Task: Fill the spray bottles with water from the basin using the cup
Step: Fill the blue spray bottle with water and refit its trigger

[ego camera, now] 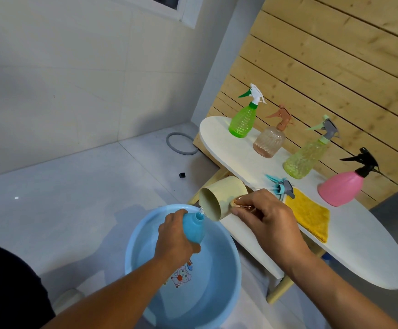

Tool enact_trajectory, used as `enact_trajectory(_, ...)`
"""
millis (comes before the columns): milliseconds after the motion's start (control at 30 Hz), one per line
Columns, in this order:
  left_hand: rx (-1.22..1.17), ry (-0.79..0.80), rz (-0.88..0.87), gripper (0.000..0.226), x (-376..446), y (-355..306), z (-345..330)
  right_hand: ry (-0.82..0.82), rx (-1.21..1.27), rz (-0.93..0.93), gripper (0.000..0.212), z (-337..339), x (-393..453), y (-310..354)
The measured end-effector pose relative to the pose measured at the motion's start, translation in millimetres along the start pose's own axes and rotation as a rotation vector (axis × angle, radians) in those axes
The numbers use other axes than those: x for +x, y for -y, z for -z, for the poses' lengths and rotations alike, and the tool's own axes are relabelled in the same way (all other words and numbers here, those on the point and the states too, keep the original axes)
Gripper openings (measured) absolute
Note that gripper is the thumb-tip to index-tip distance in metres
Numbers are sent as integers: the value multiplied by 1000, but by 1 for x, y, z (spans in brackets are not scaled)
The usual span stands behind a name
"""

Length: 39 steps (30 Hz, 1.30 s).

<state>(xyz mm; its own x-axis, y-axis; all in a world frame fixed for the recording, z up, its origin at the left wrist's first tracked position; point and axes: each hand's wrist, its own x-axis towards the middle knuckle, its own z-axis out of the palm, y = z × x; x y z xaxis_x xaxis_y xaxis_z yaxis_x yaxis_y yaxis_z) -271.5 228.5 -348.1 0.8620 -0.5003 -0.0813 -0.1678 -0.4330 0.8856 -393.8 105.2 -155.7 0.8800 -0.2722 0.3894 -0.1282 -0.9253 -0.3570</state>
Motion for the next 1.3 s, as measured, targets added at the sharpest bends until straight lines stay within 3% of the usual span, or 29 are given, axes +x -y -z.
enact_trajectory(433, -36, -9, -15, 93, -1, 0, -1, -7, -221, 291, 19, -12, -11, 1)
enact_trajectory(633, -144, -76, 53, 92, 1, 16, -2, -12, -33, -165, 7, -39, -13, -22)
enact_trajectory(867, -291, -135, 118, 94, 6, 46, -9, 148, 65, -564, 19, -117, -7, -89)
enact_trajectory(1067, -325, -207, 100, 89, 9, 62, -20, 360, -51, -643, 17, -187, -1, -127)
enact_trajectory(1300, -341, -271, 70, 86, 19, 75, -24, 523, -230, -551, 18, -248, -8, -154)
